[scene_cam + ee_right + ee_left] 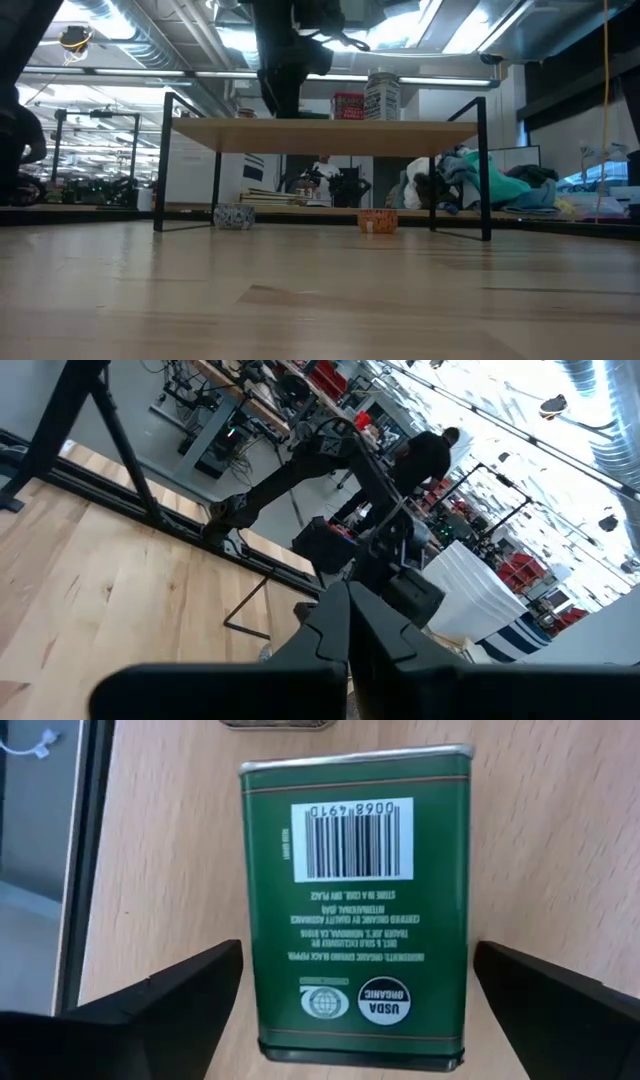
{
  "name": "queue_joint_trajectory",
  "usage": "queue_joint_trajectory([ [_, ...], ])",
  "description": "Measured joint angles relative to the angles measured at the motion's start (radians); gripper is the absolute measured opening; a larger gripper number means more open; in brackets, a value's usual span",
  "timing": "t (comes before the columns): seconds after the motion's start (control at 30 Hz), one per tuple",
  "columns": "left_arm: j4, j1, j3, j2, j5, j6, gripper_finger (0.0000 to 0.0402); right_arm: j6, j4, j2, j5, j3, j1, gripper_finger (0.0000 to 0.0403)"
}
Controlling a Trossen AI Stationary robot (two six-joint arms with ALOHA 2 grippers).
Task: Shelf spices
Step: Remove the green seasoning can from the shelf
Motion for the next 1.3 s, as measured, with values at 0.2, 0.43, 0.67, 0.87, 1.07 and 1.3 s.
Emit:
queue_joint_trajectory([
  [0.2, -0.019, 0.005, 0.003, 0.014, 0.017, 0.001, 0.0388, 0.0, -0.001, 0.0, -0.019, 0.0, 0.0, 0.0],
  [0.43, -0.073, 0.004, 0.002, 0.01, 0.02, -0.027, 0.0307, 0.0, -0.003, 0.0, -0.018, 0.0, 0.0, 0.0],
  [0.67, -0.11, 0.002, 0.02, 0.011, 0.012, -0.033, 0.0253, 0.0, -0.003, 0.0, -0.018, 0.0, 0.0, 0.0],
  [0.87, -0.164, 0.003, 0.086, 0.017, 0.004, -0.05, 0.0253, 0.0, -0.007, 0.0, -0.018, 0.0, 0.0, 0.0],
  [1.07, -0.27, -0.001, 0.18, 0.016, 0.048, -0.093, 0.0253, 0.0, -0.008, 0.0, -0.018, 0.0, 0.0, 0.0],
  [1.3, -0.367, -0.002, 0.265, 0.014, 0.309, -0.222, 0.0253, 0.0, -0.008, 0.0, -0.019, 0.0, 0.0, 0.0],
])
